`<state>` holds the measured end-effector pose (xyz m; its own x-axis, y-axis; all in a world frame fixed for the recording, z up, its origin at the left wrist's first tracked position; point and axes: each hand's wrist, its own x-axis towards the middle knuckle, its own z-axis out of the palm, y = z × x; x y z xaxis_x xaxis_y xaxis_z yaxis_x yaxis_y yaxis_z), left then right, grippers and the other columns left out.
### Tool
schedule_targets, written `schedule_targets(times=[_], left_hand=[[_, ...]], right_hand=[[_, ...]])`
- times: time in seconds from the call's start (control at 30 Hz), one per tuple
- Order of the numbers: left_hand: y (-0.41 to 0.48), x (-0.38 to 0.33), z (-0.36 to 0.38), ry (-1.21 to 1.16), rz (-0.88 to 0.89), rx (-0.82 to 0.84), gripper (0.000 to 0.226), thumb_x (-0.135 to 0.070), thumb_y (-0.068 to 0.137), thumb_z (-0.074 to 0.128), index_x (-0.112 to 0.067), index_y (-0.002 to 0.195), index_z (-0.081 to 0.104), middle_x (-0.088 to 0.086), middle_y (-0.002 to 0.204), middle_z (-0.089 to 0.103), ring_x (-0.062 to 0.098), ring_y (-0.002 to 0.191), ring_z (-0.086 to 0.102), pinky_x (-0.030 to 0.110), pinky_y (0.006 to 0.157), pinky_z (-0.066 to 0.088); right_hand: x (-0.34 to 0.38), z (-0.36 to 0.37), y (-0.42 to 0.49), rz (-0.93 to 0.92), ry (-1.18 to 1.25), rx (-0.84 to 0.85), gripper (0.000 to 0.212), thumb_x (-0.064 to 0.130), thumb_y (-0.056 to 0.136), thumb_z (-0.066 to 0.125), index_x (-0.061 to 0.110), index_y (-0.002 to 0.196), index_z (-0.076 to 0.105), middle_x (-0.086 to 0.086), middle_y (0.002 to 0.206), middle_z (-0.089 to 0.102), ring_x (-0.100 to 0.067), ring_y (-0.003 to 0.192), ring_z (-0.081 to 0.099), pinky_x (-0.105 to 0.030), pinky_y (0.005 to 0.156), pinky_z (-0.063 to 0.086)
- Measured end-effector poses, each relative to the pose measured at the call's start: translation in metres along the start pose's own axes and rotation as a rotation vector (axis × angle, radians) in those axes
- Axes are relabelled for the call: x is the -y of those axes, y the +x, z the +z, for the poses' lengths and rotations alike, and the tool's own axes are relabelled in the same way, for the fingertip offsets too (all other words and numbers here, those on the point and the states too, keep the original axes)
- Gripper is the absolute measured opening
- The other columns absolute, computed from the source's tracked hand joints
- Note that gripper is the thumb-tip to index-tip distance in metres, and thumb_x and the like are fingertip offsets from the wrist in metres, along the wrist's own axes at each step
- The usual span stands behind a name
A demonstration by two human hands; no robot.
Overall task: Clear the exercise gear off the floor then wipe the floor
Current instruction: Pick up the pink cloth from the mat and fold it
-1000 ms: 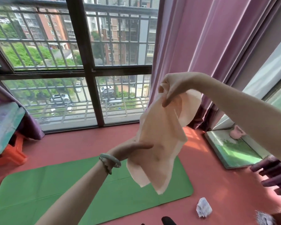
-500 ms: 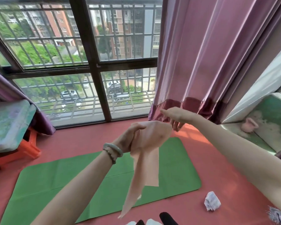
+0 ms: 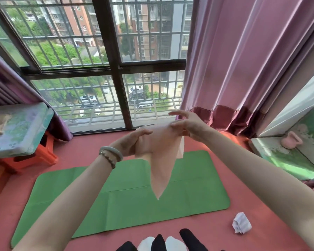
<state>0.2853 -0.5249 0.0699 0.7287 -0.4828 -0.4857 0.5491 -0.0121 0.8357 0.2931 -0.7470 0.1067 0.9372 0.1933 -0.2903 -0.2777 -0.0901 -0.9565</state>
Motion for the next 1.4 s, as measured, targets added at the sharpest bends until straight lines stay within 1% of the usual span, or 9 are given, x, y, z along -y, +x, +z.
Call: schedule_targets(times=[0.23, 0.47, 0.6, 0.7, 0.9, 1.03, 1.1, 1.23, 1.4], left_hand=[[-0.012, -0.016, -0.032, 0.039, 0.082, -0.222, 0.018, -0.016, 0.091, 0.056, -0.008, 0.105, 0.064, 0.008, 0.094, 0.067, 0.019, 0.077, 0.067, 0.029, 0.075, 0.056], [-0.006, -0.032, -0.018, 0.192, 0.116, -0.415, 0.019, -0.011, 0.091, 0.057, -0.002, 0.107, 0.064, 0.009, 0.086, 0.067, 0.017, 0.073, 0.064, 0.026, 0.064, 0.057], [-0.004, -0.037, -0.02, 0.394, 0.162, -0.554, 0.008, -0.012, 0.086, 0.065, -0.005, 0.084, 0.064, 0.008, 0.081, 0.069, 0.013, 0.064, 0.067, 0.023, 0.062, 0.053], [-0.007, -0.043, -0.018, 0.383, 0.204, -0.61, 0.012, -0.012, 0.086, 0.066, -0.006, 0.086, 0.055, 0.01, 0.079, 0.067, 0.01, 0.057, 0.067, 0.031, 0.074, 0.056], [-0.015, -0.057, -0.019, 0.357, 0.226, -0.456, 0.07, -0.002, 0.073, 0.076, -0.012, 0.13, 0.037, 0.009, 0.094, 0.062, 0.022, 0.088, 0.065, 0.04, 0.083, 0.055], [-0.014, -0.058, -0.014, 0.68, 0.228, -0.489, 0.071, -0.001, 0.067, 0.079, -0.015, 0.127, 0.045, 0.004, 0.095, 0.054, 0.015, 0.084, 0.055, 0.025, 0.073, 0.047], [-0.013, -0.059, -0.009, 0.735, 0.221, -0.486, 0.064, -0.004, 0.066, 0.08, -0.018, 0.121, 0.049, 0.0, 0.092, 0.053, 0.011, 0.081, 0.053, 0.02, 0.066, 0.041], [-0.008, -0.058, -0.003, 0.83, 0.243, -0.487, 0.045, -0.012, 0.069, 0.079, -0.018, 0.109, 0.059, -0.002, 0.088, 0.059, 0.008, 0.079, 0.056, 0.021, 0.067, 0.044], [-0.004, -0.062, -0.006, 0.859, 0.271, -0.507, 0.025, -0.014, 0.076, 0.072, -0.016, 0.099, 0.064, 0.002, 0.101, 0.058, 0.016, 0.088, 0.055, 0.027, 0.075, 0.049]], right_hand=[[0.017, -0.003, 0.012, 0.05, -0.243, 0.022, 0.039, -0.006, 0.08, 0.066, -0.003, 0.117, 0.056, -0.011, 0.1, 0.056, -0.015, 0.065, 0.067, -0.015, 0.049, 0.052], [0.033, 0.0, 0.023, 0.131, -0.713, 0.141, 0.055, -0.007, 0.074, 0.069, 0.011, 0.123, 0.052, -0.014, 0.096, 0.062, -0.026, 0.08, 0.066, -0.054, 0.08, 0.055], [0.039, -0.002, 0.022, 0.146, -0.591, 0.132, 0.047, -0.01, 0.082, 0.059, 0.006, 0.124, 0.046, -0.014, 0.087, 0.063, -0.026, 0.075, 0.066, -0.042, 0.064, 0.059], [0.043, -0.001, 0.022, 0.177, -0.408, 0.144, 0.04, -0.011, 0.086, 0.051, 0.009, 0.12, 0.045, -0.018, 0.106, 0.052, -0.025, 0.076, 0.061, -0.024, 0.046, 0.054], [0.044, -0.004, 0.026, 0.188, -0.19, 0.124, 0.052, -0.003, 0.088, 0.055, 0.013, 0.135, 0.04, -0.017, 0.133, 0.037, -0.034, 0.101, 0.06, -0.038, 0.06, 0.06], [0.053, -0.011, 0.024, 0.254, -0.134, 0.179, 0.06, -0.003, 0.081, 0.064, 0.013, 0.135, 0.044, -0.016, 0.148, 0.027, -0.026, 0.099, 0.057, -0.032, 0.063, 0.059], [0.055, -0.015, 0.024, 0.337, -0.267, 0.264, 0.06, -0.004, 0.075, 0.068, 0.018, 0.128, 0.051, -0.015, 0.149, 0.026, -0.026, 0.102, 0.059, -0.054, 0.088, 0.051], [0.053, -0.014, 0.021, 0.363, -0.539, 0.284, 0.042, -0.009, 0.074, 0.066, 0.014, 0.109, 0.06, -0.016, 0.131, 0.048, -0.03, 0.107, 0.059, -0.059, 0.098, 0.043], [0.056, -0.007, 0.016, 0.293, -0.595, 0.182, 0.043, -0.002, 0.082, 0.062, 0.008, 0.123, 0.051, -0.008, 0.099, 0.059, -0.027, 0.091, 0.061, -0.046, 0.082, 0.055]])
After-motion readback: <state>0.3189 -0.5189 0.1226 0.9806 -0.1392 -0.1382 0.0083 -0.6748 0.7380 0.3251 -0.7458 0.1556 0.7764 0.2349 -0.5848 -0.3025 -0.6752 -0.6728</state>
